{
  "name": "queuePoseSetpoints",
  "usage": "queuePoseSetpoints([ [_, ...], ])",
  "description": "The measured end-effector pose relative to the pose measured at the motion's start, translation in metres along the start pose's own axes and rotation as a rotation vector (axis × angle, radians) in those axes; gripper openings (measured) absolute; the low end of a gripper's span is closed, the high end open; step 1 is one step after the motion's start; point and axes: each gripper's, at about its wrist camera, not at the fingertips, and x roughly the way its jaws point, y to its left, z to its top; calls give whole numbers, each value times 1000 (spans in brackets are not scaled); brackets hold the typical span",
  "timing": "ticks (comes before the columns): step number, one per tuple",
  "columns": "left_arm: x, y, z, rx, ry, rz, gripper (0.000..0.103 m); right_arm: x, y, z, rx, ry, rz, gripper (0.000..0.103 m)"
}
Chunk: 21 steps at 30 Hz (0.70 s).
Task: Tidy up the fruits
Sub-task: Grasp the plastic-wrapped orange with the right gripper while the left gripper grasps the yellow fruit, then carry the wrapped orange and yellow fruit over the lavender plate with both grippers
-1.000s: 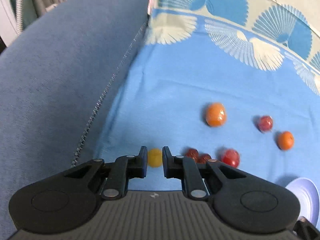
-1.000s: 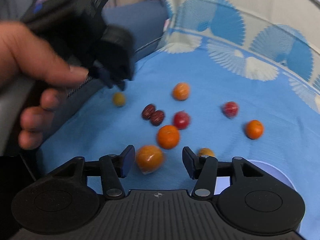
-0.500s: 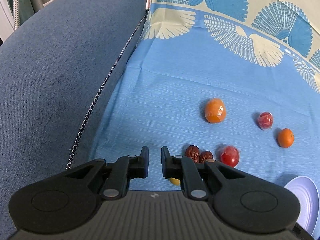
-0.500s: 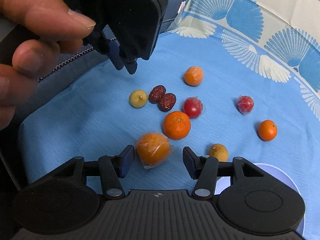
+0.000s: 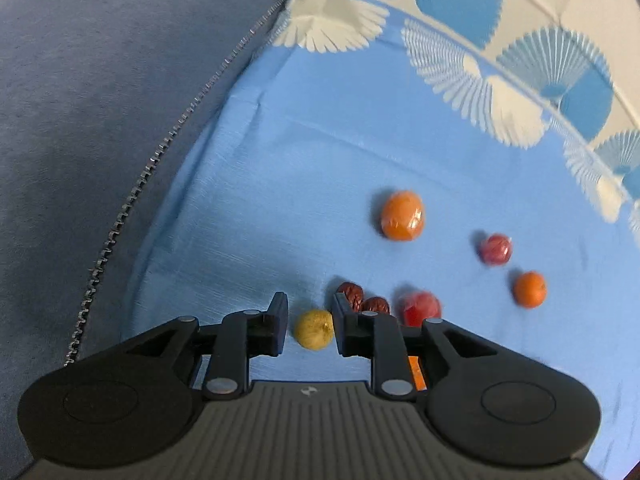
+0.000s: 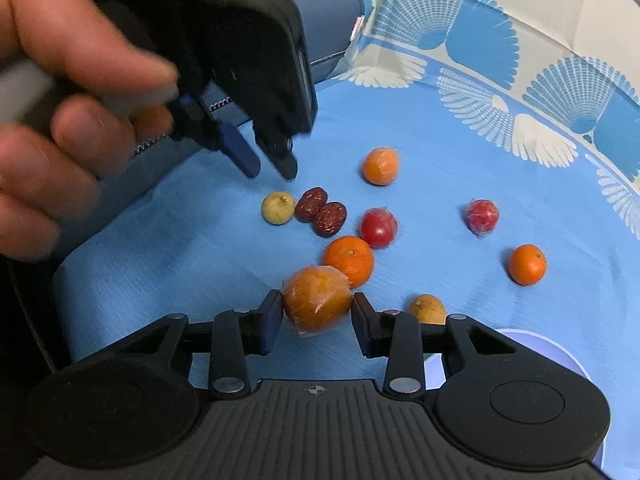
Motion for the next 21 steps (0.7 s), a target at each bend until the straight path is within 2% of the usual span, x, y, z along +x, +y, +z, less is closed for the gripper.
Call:
queuePoseSetpoints([
  [3,9,-5,-2,34,34,15,26,-5,-3,-2,4,-7,-3,40],
  [5,13,-5,-3,40,34,27,33,-7,-8,-3,13,-7,-8,40],
  [7,14,-6,-3,45,34,33,34,-9,-12,-4,28,-10,-12,40],
  [11,14,-9,-5,59,44,9,35,-15,-18,-4,54,-22,-13,40],
  [12,15,-8,-6,56,53,-6,34,-17,-19,-3,59,-25,-13,40],
  [14,15,-8,-4,49,53,-11,25,-22,-21,-2,74,-32,-6,40],
  [17,8,-4,-5,20,29,-20,25,-38,-27,2,102,-57,4,40],
  [21,-22,-4,-12,35,-81,-46,25,-66,-43,10,134,-89,-14,40],
])
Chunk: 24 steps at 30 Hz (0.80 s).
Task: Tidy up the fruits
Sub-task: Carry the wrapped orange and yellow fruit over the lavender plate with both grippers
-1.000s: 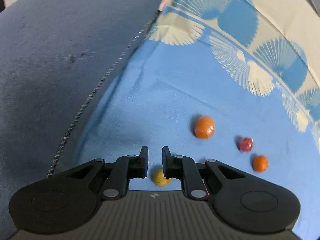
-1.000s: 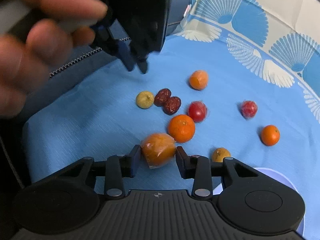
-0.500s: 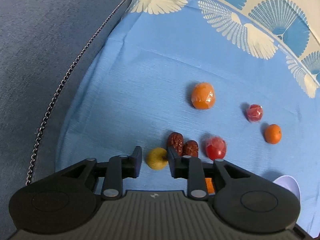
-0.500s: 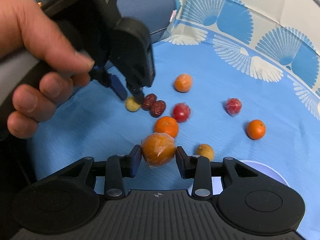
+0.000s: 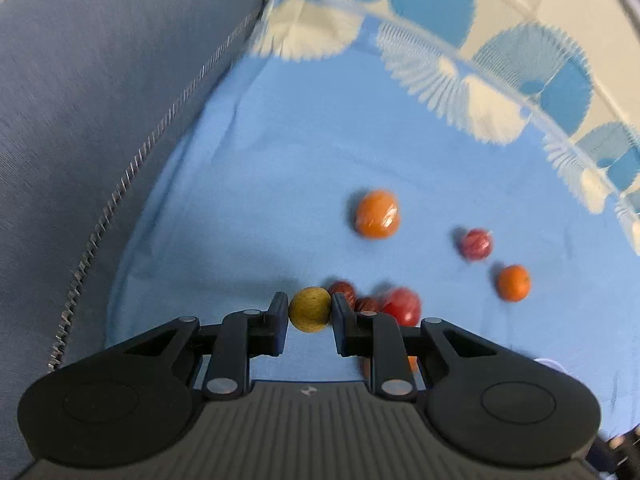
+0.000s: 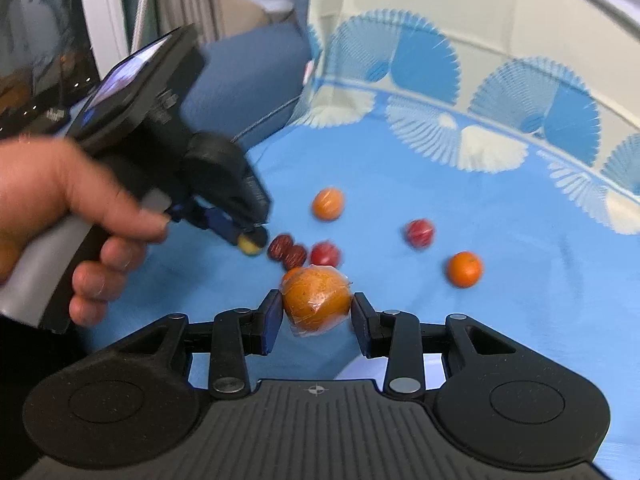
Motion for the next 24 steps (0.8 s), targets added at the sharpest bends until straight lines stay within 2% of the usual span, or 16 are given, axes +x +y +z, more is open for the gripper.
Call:
queuePoseSetpoints([
  [3,-23,-8,-6,37,-78,-35,25,-27,-12,9,22,-38,-28,40],
  [7,-49,-22,-19,82,-148,-87,25,-63,-27,2,1,-90,-84,40],
  [12,-80,-44,-45,156,-212,-161,25,-77,-63,-28,74,-121,-235,39],
  [15,-89,-63,-63,216,-225,-182,25,-78,-84,-41,160,-111,-297,39],
  [18,-91,-86,-86,307,-218,-174,25,-81,-99,-50,217,-101,-302,39],
  [21,-82,-120,-116,468,-190,-173,25,-80,-105,-61,252,-72,-307,39],
  [24,-71,-141,-133,537,-169,-187,25,-75,-103,-63,255,-50,-312,39],
])
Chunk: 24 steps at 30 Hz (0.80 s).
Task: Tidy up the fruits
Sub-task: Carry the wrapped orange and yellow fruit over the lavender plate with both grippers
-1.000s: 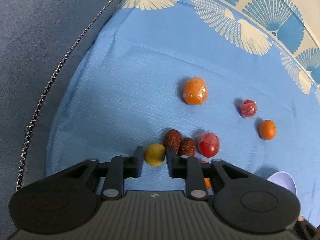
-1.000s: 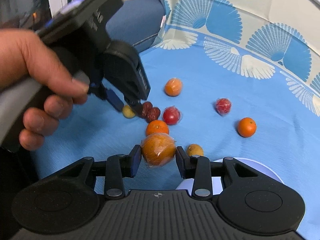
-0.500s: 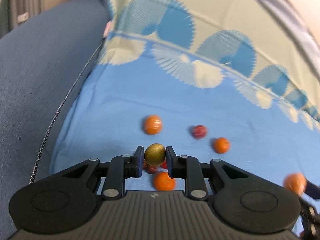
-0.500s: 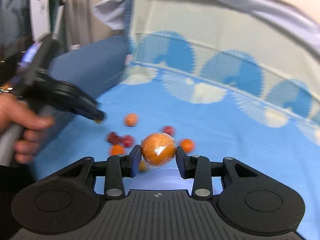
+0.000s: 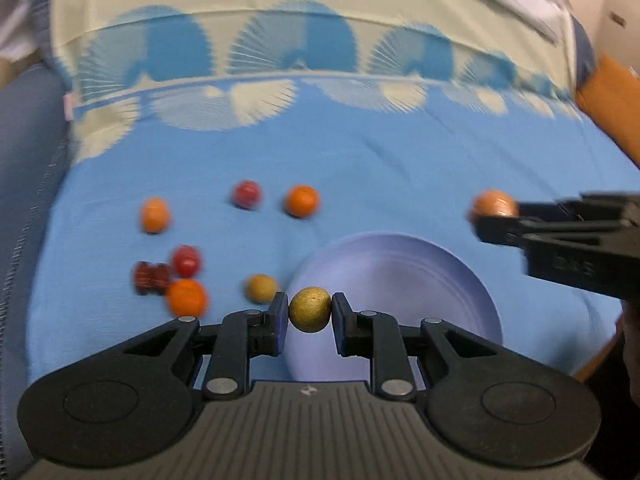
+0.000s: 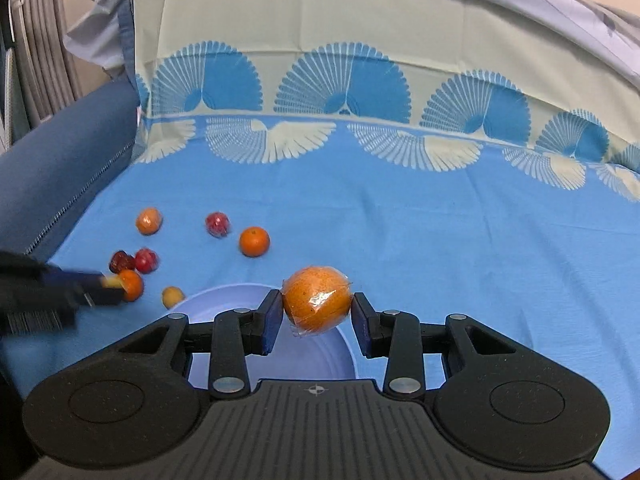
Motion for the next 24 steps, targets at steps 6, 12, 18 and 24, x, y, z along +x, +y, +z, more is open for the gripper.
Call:
queuePoseSetpoints([
  [6,22,-6,-2,16,24,8,25,14,5,-7,-33,70,-21,39],
  [12,27,-6,1,41,37,-2,25,14,2,-11,-64,86,-9,40],
  [18,27,-9,1,57,36,-2,25,15,-2,-10,-52,89,-8,40],
  [24,28,-9,1,57,44,-4,26,16,1,-10,-54,88,-6,40],
])
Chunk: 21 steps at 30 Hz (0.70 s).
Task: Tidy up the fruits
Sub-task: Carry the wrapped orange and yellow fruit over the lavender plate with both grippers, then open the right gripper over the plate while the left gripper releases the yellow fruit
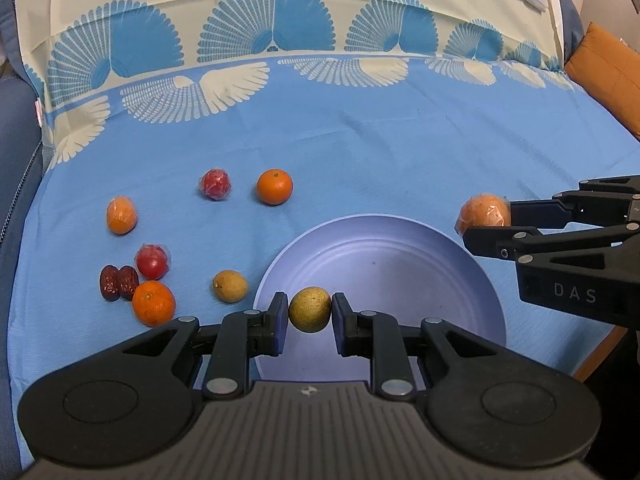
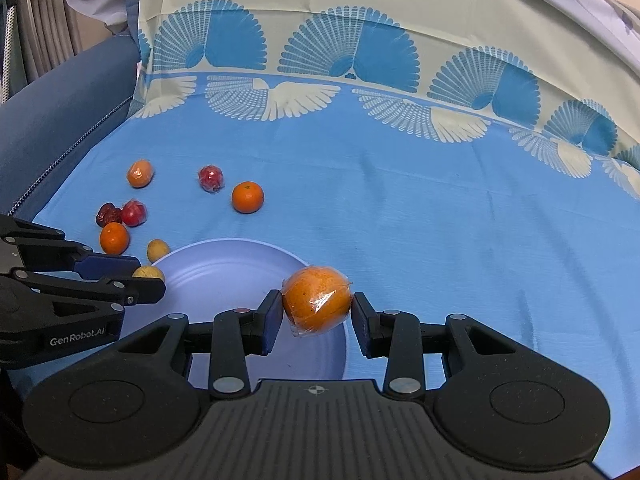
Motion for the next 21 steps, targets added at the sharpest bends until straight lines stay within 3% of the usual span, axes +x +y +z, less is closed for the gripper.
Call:
queuePoseSetpoints([
  [18,2,-2,-2,11,15,-48,26,0,-2,0,-6,-3,11,40],
  [21,4,-4,-3,18,29,-43,36,-1,-2,1,-8,-6,14,43],
])
